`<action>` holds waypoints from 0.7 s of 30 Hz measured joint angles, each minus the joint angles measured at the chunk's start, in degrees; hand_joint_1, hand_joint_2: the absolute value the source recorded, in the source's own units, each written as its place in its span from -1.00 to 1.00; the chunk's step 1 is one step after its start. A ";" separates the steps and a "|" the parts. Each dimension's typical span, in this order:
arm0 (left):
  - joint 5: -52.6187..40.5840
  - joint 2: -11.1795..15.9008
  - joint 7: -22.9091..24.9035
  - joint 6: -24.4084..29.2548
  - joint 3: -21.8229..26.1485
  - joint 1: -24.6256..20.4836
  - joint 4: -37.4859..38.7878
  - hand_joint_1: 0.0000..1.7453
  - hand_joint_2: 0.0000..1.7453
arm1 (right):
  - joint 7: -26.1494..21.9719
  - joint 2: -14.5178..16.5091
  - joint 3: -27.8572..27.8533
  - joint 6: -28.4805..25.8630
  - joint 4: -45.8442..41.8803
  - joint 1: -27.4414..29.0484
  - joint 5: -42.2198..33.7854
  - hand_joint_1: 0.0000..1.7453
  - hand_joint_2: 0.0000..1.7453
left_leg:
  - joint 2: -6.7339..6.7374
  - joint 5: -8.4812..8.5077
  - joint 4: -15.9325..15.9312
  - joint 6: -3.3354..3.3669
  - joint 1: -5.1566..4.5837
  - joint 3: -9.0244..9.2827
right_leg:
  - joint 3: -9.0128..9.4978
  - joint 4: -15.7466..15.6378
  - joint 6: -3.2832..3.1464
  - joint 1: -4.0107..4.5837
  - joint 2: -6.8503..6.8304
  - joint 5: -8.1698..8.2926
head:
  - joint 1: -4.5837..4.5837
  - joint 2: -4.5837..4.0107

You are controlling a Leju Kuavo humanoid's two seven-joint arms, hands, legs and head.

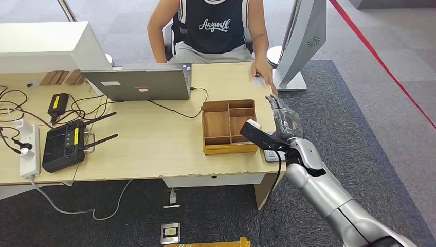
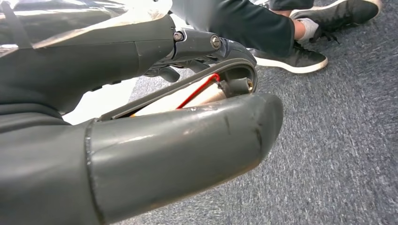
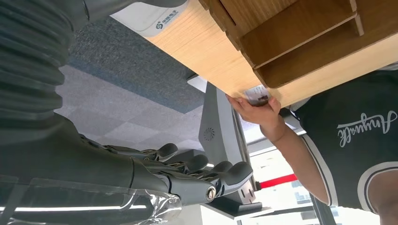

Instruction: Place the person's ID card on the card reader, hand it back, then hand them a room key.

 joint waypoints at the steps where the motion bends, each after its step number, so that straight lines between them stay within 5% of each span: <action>1: -0.02 0.00 -0.04 -0.01 0.00 0.00 0.00 -1.00 -1.00 | -0.05 -0.12 -0.11 -0.10 -0.38 0.21 -0.04 -1.00 1.00 | 0.00 0.00 0.00 0.00 0.00 0.00 | 0.00 0.00 0.00 0.00 0.00 0.00 | 0.00 0.00; 21: 0.14 0.02 0.05 0.11 0.00 -0.08 0.00 -1.00 -1.00 | -7.58 3.48 4.30 3.38 -5.04 1.66 -0.04 -1.00 1.00 | 0.00 0.00 -0.01 0.00 0.01 -0.02 | 0.00 0.02 0.00 0.01 0.00 -0.01 | 0.00 0.00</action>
